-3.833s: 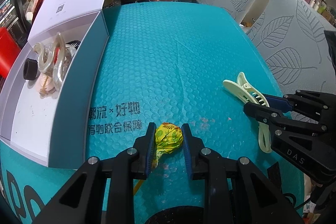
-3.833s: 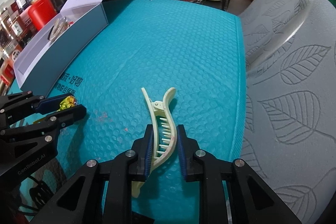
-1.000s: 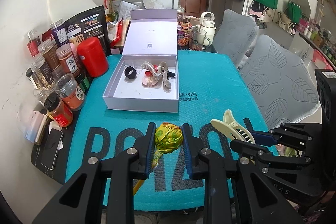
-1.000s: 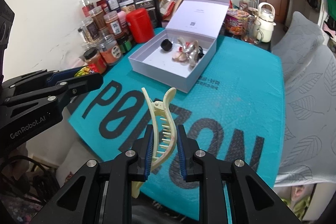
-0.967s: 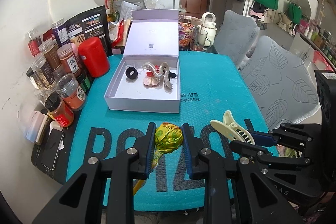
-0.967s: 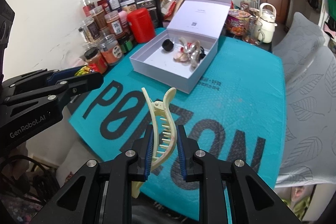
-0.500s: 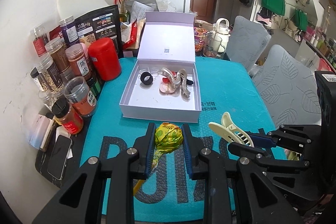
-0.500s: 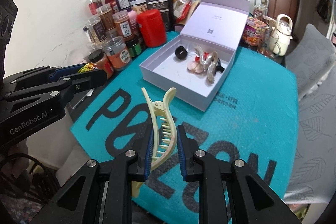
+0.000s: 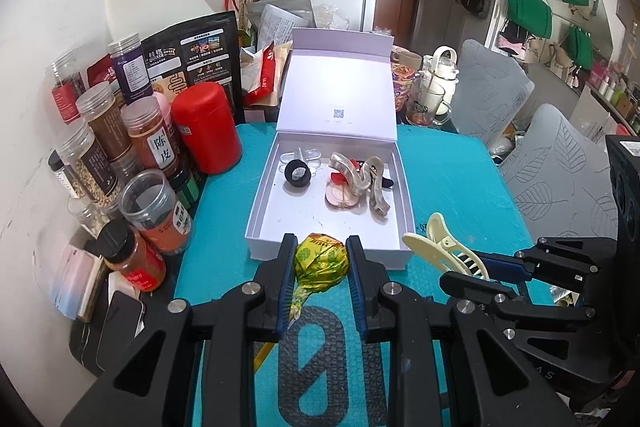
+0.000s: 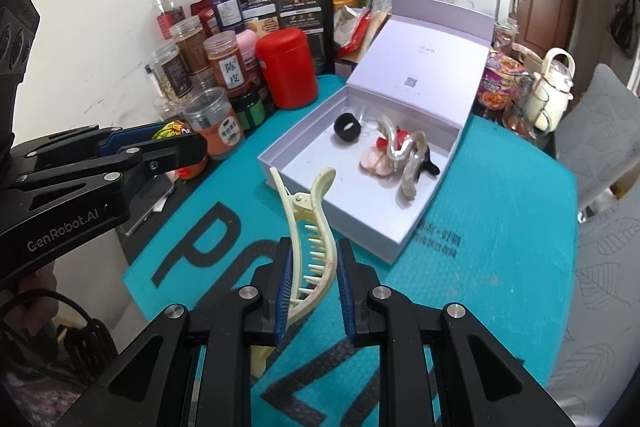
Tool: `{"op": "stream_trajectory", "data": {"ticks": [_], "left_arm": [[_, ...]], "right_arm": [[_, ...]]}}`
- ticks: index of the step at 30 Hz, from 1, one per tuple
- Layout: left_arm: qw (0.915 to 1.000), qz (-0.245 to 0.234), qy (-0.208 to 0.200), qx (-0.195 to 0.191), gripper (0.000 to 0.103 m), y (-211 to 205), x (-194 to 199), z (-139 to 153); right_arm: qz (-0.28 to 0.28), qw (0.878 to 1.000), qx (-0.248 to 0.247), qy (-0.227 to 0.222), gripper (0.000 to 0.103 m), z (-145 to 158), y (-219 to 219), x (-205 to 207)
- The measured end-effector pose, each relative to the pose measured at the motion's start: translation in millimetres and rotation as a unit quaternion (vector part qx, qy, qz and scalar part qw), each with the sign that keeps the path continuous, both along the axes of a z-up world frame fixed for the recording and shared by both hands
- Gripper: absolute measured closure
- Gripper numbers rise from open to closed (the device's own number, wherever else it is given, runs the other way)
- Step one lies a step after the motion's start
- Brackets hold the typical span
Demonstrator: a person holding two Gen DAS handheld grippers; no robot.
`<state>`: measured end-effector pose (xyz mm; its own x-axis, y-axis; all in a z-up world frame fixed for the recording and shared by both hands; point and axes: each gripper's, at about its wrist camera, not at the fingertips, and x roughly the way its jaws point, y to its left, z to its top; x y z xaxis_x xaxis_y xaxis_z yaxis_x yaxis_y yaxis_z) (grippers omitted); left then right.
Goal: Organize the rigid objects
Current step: 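Lift and carry the banana clip and lollipop with both tools to the white box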
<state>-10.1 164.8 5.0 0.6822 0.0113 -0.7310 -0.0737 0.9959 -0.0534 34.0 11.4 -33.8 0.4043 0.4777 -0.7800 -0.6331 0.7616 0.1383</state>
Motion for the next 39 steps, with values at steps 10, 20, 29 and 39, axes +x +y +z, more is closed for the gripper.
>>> {"op": "stream_trajectory", "data": {"ticks": [10,20,29,39], "left_arm": [[0.9998,-0.016,0.008,-0.005,0.079,20.6,51.8,-9.3],[0.9990,-0.037,0.022,-0.010,0.079,35.9,104.9,-23.1],[0.9976,-0.062,0.030,-0.003,0.079,41.1,150.0,-35.9],[0.9964,-0.079,0.031,0.000,0.079,46.8,191.7,-50.7]], "right_arm": [[-0.013,1.000,-0.006,0.003,0.082,-6.2,19.8,48.3],[-0.026,1.000,-0.011,0.007,0.082,-17.9,34.3,97.3],[-0.043,0.999,-0.013,0.001,0.082,-22.6,43.7,138.0],[-0.059,0.998,-0.008,-0.007,0.082,-33.6,49.5,177.5]]}}
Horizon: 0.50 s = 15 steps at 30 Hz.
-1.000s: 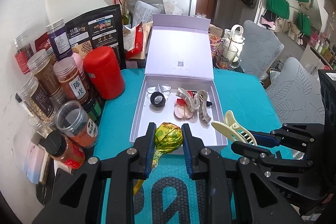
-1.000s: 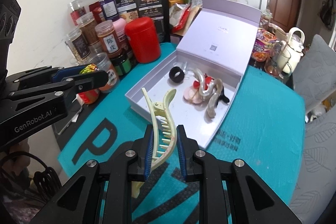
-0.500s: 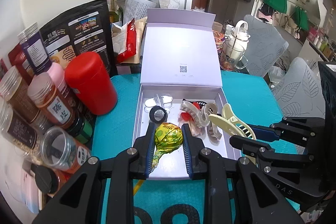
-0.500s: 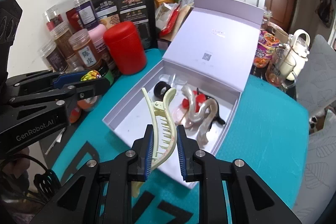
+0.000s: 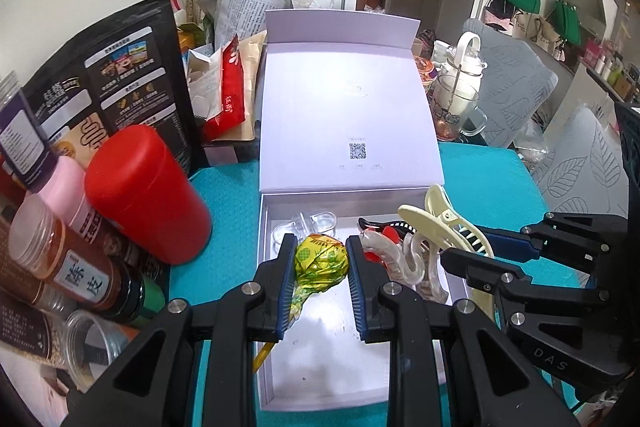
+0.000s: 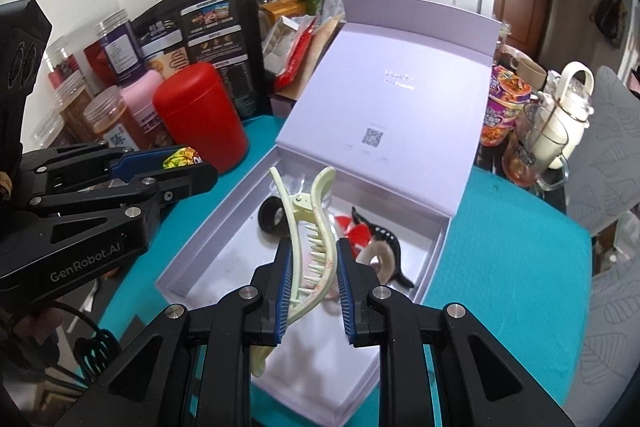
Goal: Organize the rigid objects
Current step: 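Lift and carry the banana clip and lollipop with both tools to the white box, then lower both tools into the box and open them to release clip and lollipop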
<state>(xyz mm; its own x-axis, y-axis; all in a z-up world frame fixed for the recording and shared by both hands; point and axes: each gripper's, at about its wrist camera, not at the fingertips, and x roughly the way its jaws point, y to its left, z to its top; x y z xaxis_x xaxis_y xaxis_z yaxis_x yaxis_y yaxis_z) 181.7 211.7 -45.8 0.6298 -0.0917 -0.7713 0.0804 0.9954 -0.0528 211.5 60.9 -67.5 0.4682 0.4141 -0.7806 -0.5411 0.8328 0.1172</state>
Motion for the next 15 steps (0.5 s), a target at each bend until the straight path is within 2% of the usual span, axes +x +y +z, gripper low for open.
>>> {"op": "stream_trajectory", "data": {"ticks": [4,15], "left_arm": [[0.9999,-0.013,0.008,0.002,0.079,-2.9,10.8,-12.5],[0.9982,-0.032,0.051,0.002,0.079,-8.1,16.7,-58.3]], "right_arm": [[-0.003,1.000,-0.002,-0.003,0.082,-11.3,1.5,11.3],[-0.001,1.000,-0.005,0.029,0.082,-56.9,1.2,16.9]]}}
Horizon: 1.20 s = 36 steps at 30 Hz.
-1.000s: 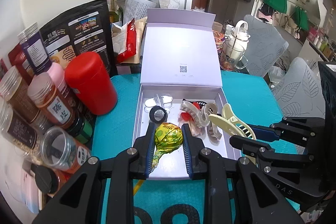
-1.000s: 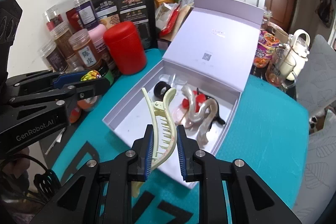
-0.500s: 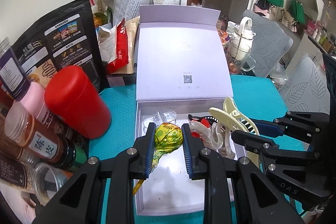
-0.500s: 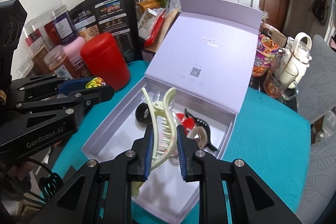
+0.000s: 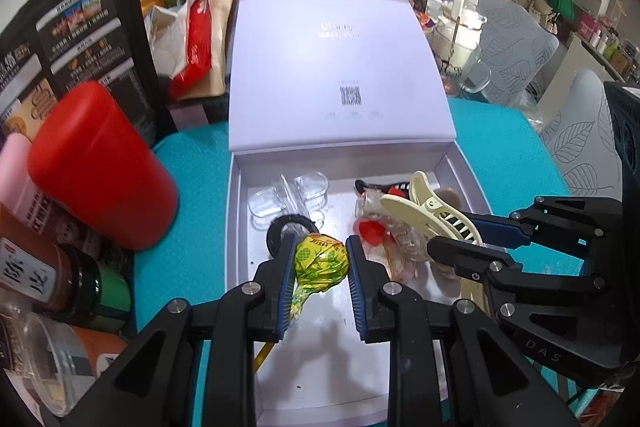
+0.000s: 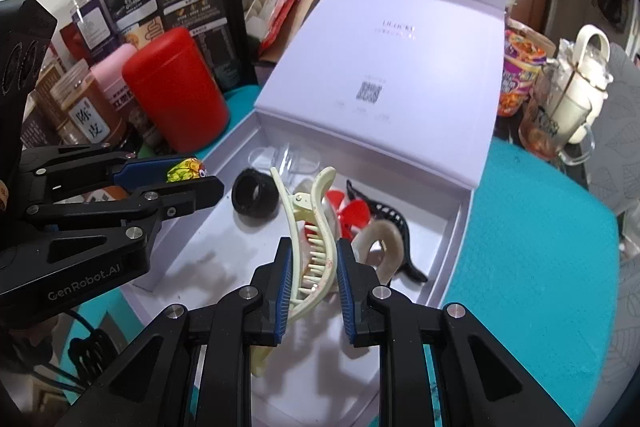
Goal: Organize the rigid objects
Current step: 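Lower both tools into the box and open them to release clip and lollipop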
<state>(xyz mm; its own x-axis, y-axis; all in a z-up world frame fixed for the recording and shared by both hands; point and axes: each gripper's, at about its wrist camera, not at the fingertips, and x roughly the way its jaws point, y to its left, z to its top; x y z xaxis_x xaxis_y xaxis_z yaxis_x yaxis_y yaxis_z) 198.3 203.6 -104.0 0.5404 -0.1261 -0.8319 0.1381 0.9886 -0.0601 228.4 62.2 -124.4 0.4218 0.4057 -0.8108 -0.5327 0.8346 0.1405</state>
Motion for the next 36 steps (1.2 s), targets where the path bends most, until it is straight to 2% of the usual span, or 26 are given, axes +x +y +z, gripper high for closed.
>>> {"op": "stream_trajectory", "data": {"ticks": [8,18,25,29,33,36], "left_arm": [[0.9995,-0.001,0.031,0.003,0.079,-1.3,-1.3,-28.1],[0.9981,0.013,0.060,-0.004,0.079,2.2,1.1,-50.1],[0.9967,0.016,0.078,-0.012,0.079,-1.1,-3.2,-65.2],[0.9957,0.018,0.090,-0.013,0.079,-2.5,-6.2,-72.1],[0.9955,0.024,0.089,-0.022,0.079,0.7,-8.1,-72.2],[0.9963,0.023,0.082,-0.013,0.079,-1.0,-8.9,-71.1]], "right_arm": [[0.003,1.000,-0.010,0.021,0.082,-23.3,2.6,-9.6],[0.017,0.999,-0.032,0.001,0.082,-23.2,9.1,-13.8],[0.011,0.999,-0.043,0.031,0.082,-46.3,3.5,-17.8],[0.017,0.998,-0.055,0.027,0.082,-50.7,6.6,-19.1],[0.014,0.998,-0.056,0.031,0.082,-50.3,8.4,-16.3],[0.014,0.998,-0.059,0.033,0.081,-50.9,10.8,-14.1]]}}
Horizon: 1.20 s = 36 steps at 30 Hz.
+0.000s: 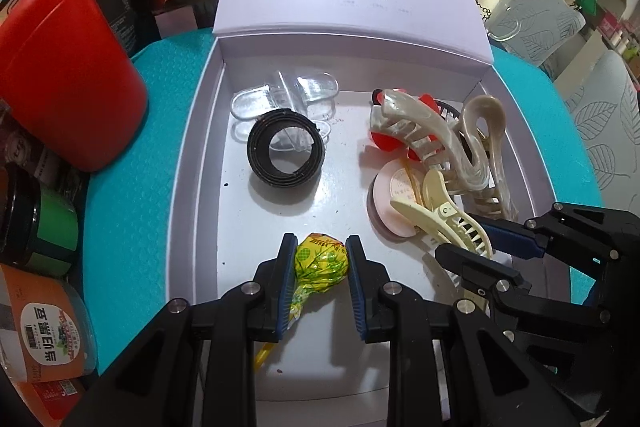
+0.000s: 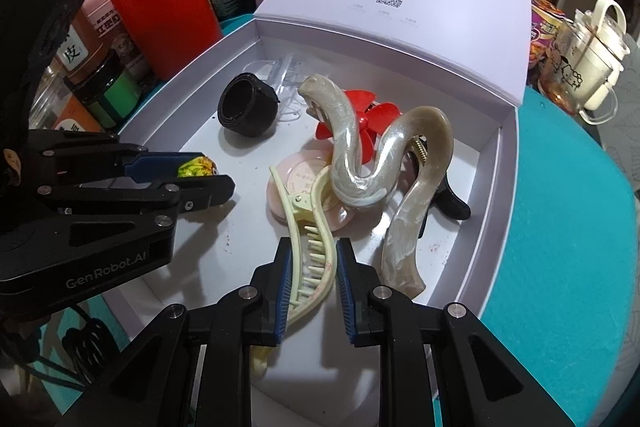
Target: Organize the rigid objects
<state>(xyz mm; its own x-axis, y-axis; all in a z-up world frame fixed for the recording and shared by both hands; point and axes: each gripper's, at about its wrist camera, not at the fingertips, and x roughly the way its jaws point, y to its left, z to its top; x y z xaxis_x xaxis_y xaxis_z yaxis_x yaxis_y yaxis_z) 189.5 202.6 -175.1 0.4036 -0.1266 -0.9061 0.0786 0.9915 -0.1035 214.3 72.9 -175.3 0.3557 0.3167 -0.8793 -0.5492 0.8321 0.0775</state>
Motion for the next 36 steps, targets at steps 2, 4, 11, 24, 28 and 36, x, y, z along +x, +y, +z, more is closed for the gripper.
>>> {"op": "stream_trajectory", "data": {"ticks": [2,4,11,24,28,36], "left_arm": [[1.0000,-0.003,0.003,0.000,0.079,0.6,1.3,0.9],[0.9999,-0.005,0.015,-0.007,0.079,-0.4,5.8,1.0],[0.9996,0.000,0.027,-0.004,0.079,1.1,12.0,5.2],[1.0000,0.005,-0.001,-0.006,0.052,-5.3,3.3,47.5],[0.9998,0.008,-0.020,-0.007,0.052,-10.0,-0.3,70.2],[0.9976,0.025,-0.065,0.003,0.052,-14.4,-24.3,121.7]], "right_arm": [[0.002,1.000,-0.005,0.003,0.081,-0.9,1.5,0.7],[0.001,1.000,-0.003,0.007,0.079,-0.6,2.1,1.8],[-0.001,1.000,-0.003,-0.007,0.058,9.5,2.2,-1.1],[-0.026,0.999,-0.003,-0.028,0.058,44.0,-21.3,-12.2],[-0.034,0.999,0.000,-0.040,0.058,62.1,-29.2,-15.5],[-0.043,0.996,0.021,-0.075,0.058,107.7,-43.5,-27.8]]}}
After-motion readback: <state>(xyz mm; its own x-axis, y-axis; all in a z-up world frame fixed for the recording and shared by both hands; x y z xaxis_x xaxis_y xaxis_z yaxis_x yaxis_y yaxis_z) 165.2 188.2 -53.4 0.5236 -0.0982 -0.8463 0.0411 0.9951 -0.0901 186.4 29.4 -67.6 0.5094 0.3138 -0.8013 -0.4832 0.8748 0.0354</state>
